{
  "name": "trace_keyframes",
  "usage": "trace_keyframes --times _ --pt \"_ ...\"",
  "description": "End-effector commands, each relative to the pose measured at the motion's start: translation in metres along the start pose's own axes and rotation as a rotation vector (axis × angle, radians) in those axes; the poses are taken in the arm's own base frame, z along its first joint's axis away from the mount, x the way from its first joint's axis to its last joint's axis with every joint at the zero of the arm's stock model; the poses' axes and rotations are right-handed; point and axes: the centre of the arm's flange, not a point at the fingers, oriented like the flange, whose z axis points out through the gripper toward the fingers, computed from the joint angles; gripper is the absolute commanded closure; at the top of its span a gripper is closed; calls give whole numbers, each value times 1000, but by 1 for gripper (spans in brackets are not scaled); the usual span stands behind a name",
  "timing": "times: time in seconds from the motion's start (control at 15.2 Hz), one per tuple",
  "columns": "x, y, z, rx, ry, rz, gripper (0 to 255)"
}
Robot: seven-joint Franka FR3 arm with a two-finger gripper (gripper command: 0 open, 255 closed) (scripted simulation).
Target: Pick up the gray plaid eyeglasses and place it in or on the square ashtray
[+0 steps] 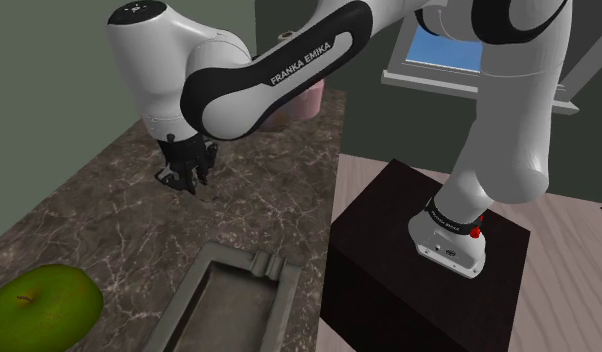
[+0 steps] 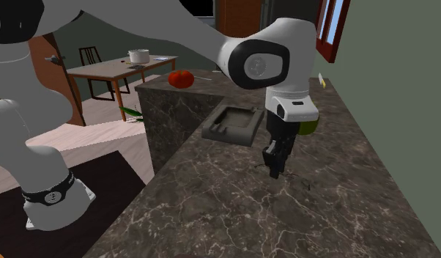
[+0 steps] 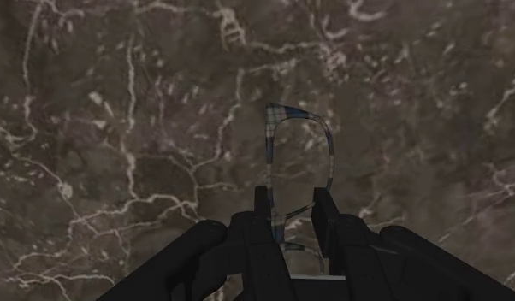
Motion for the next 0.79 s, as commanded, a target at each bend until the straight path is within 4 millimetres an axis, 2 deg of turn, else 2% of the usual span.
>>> trace_keyframes --times 0.0,0.73 --pt "1 1 -10 -1 -1 0 255" --pt "4 3 -68 -1 -1 0 255"
